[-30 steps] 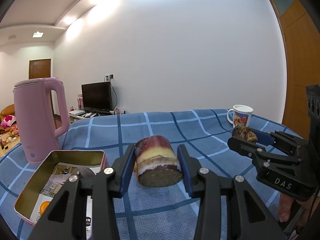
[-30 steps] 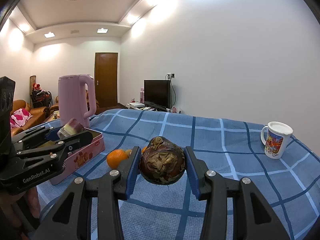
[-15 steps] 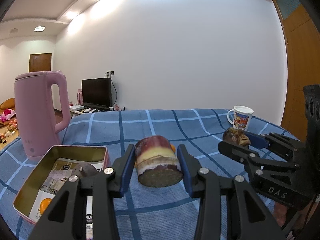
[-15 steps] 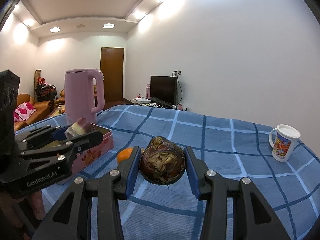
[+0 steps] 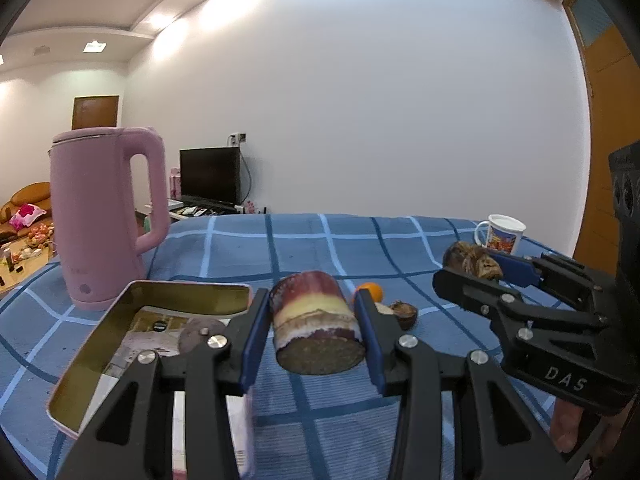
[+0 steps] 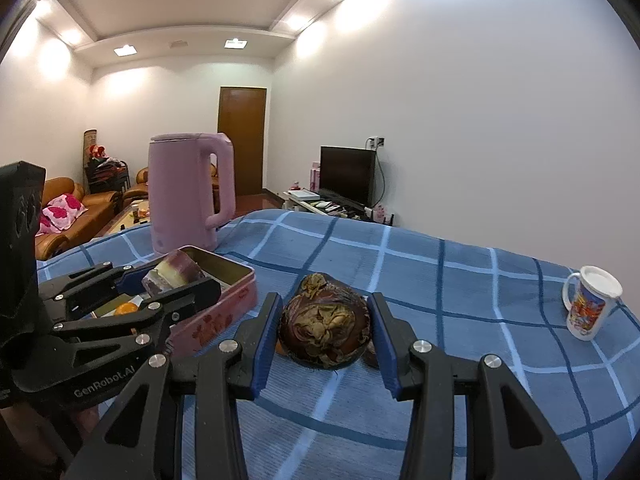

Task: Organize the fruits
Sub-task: 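Carry the yam piece with the left gripper toward the tin while the right carries the brown fruit, then lower the yam piece into the tin and open the left gripper while the right releases the brown fruit there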

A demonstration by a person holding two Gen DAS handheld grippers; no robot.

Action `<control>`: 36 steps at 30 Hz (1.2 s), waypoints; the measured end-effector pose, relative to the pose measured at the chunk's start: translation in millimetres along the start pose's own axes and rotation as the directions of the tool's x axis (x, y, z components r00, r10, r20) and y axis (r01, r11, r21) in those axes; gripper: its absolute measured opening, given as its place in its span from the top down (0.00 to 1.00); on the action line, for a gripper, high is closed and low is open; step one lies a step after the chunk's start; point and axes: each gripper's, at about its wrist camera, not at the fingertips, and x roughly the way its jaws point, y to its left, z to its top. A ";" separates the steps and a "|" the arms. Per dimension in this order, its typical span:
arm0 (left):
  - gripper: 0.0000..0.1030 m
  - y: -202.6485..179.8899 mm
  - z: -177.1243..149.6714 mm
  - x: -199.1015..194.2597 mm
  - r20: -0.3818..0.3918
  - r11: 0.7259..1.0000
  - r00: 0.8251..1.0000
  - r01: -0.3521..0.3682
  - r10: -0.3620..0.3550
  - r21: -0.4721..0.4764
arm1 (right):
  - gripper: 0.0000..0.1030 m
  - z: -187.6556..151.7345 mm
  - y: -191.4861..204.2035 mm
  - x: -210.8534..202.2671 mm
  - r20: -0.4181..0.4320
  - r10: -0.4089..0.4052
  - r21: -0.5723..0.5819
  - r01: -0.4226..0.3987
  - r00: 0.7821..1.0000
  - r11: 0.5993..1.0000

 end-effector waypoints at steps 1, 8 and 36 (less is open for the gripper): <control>0.57 3.1 0.3 0.3 -0.005 1.000 1.000 -0.004 0.004 -0.002 | 0.56 1.8 2.5 1.9 -0.001 0.006 -0.004 -0.006 1.000 1.000; 0.57 23.4 -0.6 3.4 -0.041 0.999 0.999 -0.037 0.036 -0.020 | 0.56 11.6 17.9 12.2 -0.010 0.036 -0.019 -0.036 0.999 0.999; 0.58 101.6 7.4 1.9 -0.079 0.985 0.985 -0.158 0.153 -0.066 | 0.56 44.0 86.6 69.7 -0.062 0.175 -0.053 -0.178 0.983 0.983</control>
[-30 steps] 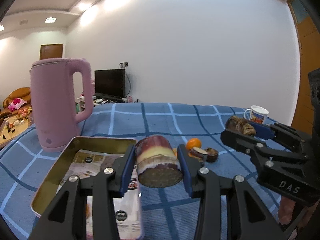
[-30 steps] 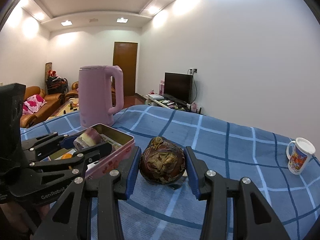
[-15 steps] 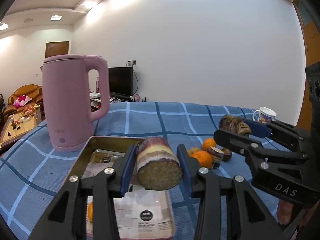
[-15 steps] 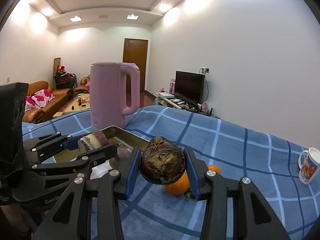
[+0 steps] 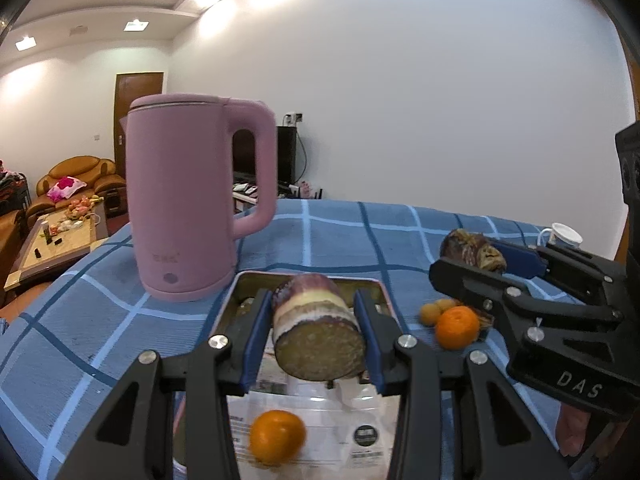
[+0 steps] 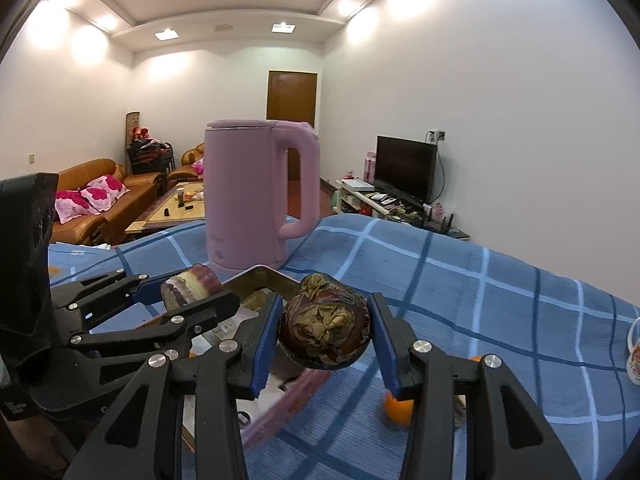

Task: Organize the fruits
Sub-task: 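Lower the yam piece into the tin and open the left gripper while the right releases the brown fruit there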

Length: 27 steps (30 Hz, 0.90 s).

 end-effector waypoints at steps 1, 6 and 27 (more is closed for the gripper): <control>0.58 3.3 0.2 1.5 -0.004 1.000 1.000 -0.002 0.002 -0.002 | 0.56 1.0 2.6 4.4 -0.004 0.005 -0.001 -0.005 1.000 1.000; 0.58 17.4 1.3 6.1 -0.019 1.000 1.000 -0.022 0.022 -0.013 | 0.56 1.9 9.3 17.6 -0.023 0.022 0.000 -0.022 1.000 1.000; 0.58 42.5 1.5 43.5 -0.157 0.999 0.987 -0.035 0.032 -0.019 | 0.55 -10.8 23.8 63.3 -0.131 0.077 0.022 -0.074 0.988 0.997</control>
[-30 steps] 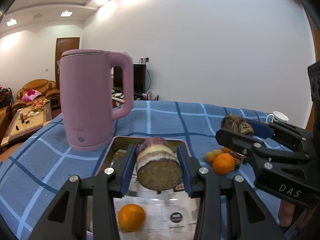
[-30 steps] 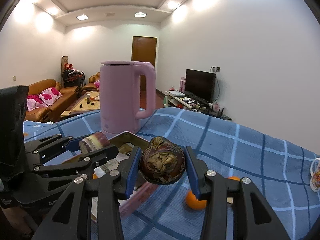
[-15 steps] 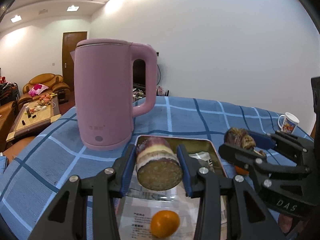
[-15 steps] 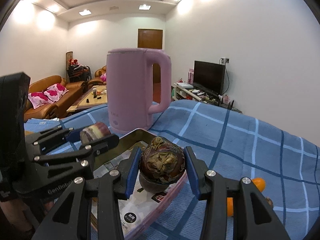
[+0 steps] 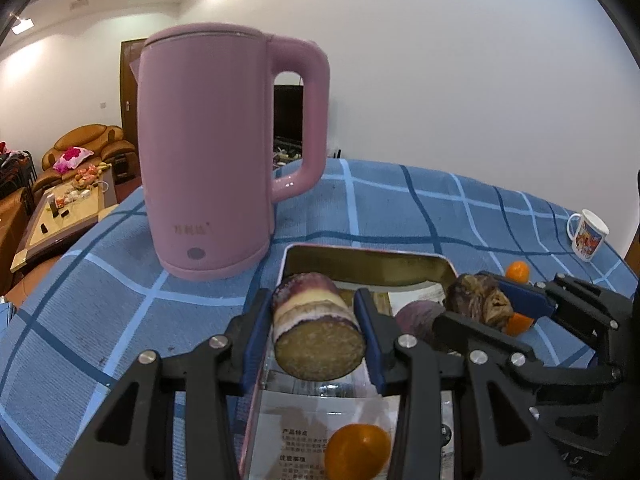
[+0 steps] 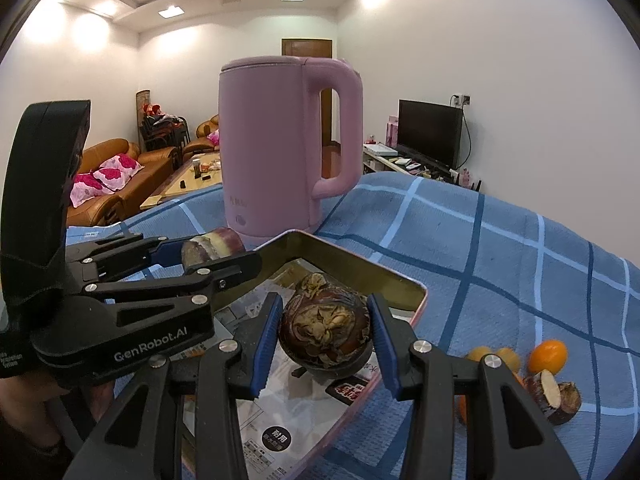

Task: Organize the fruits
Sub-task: 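Lower the yam piece into the tin and open the left gripper while the right releases the brown fruit there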

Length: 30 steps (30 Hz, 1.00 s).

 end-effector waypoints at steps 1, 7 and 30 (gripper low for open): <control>0.58 -0.1 -0.7 1.1 -0.006 1.000 1.000 -0.002 0.002 0.000 | 0.55 -0.4 0.3 0.8 -0.005 0.001 0.002 -0.001 1.000 1.000; 0.58 -0.2 -4.0 6.3 -0.031 1.000 1.000 -0.008 0.008 0.006 | 0.55 -2.5 2.5 3.2 -0.018 0.007 -0.001 -0.007 1.000 1.000; 0.58 -2.7 -5.5 8.9 -0.036 0.999 0.999 -0.028 0.029 0.023 | 0.55 -10.6 13.0 -2.1 0.000 -0.026 -0.051 0.026 1.000 0.998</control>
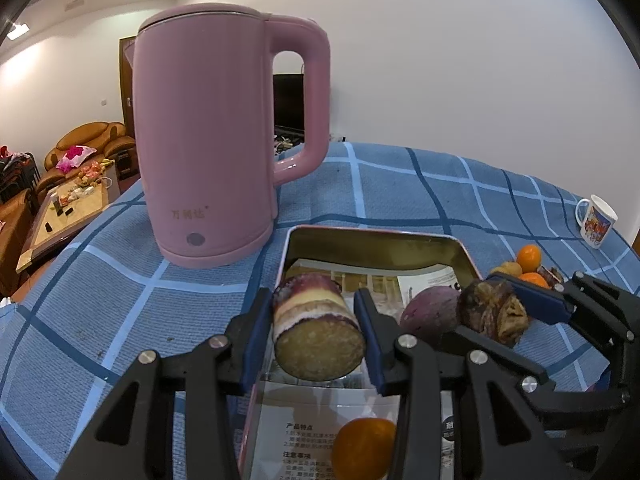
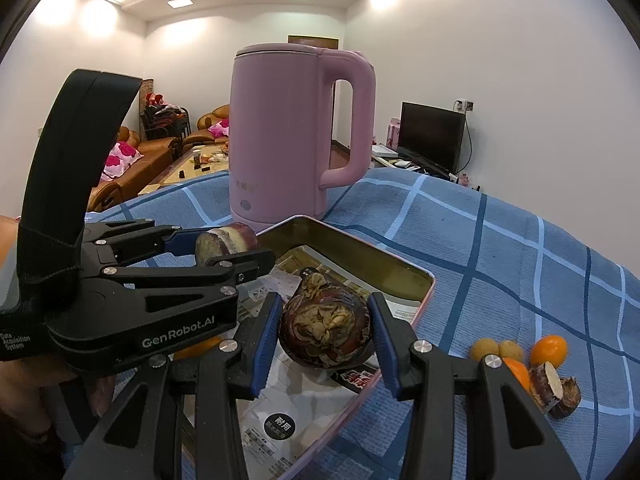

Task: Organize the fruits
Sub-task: 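Lower the yam piece into the tin and open the left gripper while the right releases the brown fruit there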

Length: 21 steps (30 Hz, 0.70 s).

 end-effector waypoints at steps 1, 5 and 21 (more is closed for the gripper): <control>0.58 0.0 0.4 0.4 0.000 1.000 1.000 0.001 -0.001 -0.001 | 0.55 0.0 0.1 0.0 0.000 -0.002 0.000 0.002 1.000 1.000; 0.58 -0.5 0.1 0.4 0.000 1.000 1.000 -0.003 0.003 0.003 | 0.55 -0.1 0.4 -0.2 -0.001 -0.002 0.000 0.002 1.000 1.000; 0.27 -4.8 -0.7 -31.3 0.103 0.999 0.994 -0.016 0.020 -0.036 | 0.34 -6.3 -13.1 -15.7 0.023 -0.027 0.037 0.026 0.999 0.999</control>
